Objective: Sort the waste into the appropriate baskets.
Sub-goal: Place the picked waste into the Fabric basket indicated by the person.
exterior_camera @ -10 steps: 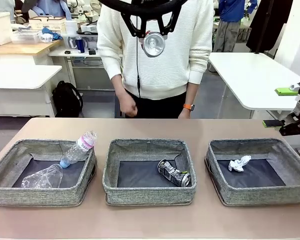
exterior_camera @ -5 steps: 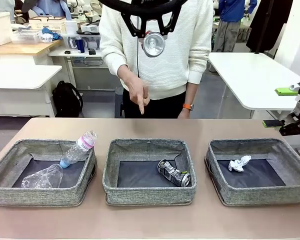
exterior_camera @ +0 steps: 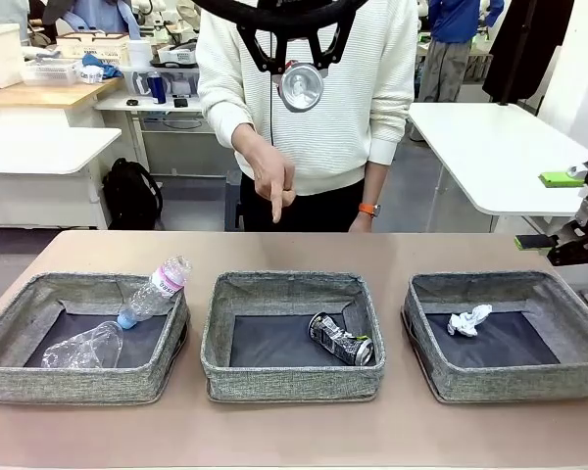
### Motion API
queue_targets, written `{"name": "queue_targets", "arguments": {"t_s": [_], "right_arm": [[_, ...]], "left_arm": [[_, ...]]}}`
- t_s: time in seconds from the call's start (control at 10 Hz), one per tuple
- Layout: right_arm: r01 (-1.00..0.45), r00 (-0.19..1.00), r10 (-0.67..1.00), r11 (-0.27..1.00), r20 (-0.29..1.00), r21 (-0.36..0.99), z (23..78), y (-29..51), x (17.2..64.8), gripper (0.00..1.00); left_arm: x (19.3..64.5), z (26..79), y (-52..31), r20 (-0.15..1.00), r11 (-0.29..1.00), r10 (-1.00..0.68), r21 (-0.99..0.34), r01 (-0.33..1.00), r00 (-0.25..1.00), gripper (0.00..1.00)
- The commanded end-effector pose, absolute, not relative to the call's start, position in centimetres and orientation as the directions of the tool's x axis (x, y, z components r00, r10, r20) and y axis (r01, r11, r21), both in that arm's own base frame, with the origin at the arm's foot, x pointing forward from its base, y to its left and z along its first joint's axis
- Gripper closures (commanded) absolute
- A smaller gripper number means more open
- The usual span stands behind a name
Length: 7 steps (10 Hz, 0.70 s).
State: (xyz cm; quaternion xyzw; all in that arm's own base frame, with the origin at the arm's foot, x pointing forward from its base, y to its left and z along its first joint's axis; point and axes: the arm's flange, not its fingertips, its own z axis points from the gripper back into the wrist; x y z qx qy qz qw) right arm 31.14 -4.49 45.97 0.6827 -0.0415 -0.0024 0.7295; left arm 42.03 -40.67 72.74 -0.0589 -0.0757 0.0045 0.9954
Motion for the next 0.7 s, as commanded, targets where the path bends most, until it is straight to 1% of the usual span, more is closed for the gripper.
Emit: {"name": "queue_targets", "arguments": {"t_s": [0.0,0.4,0.5,0.6], "right_arm": [[-0.036,0.997,-0.062,0.056,0.039,0.998,46.5,-4.4,31.1,0.00],[-0.036,0.997,-0.062,0.056,0.039,0.998,46.5,-4.4,31.1,0.00],[-0.036,0.997,-0.062,0.056,0.039,0.998,46.5,-4.4,31.1,0.00],[-0.036,0.997,-0.062,0.056,0.039,0.998,46.5,-4.4,31.1,0.00]], "left_arm": [[42.0,73.1,-40.4,0.156,0.993,0.022,-0.117,-0.003,0.988,0.65],[42.0,72.7,-40.7,0.150,0.993,0.018,-0.118,0.000,0.989,0.65],[40.9,69.9,-40.4,0.147,0.996,-0.001,-0.087,0.014,0.989,0.65],[39.1,66.4,-39.7,0.131,0.995,-0.060,-0.075,0.071,0.990,0.65]]}}
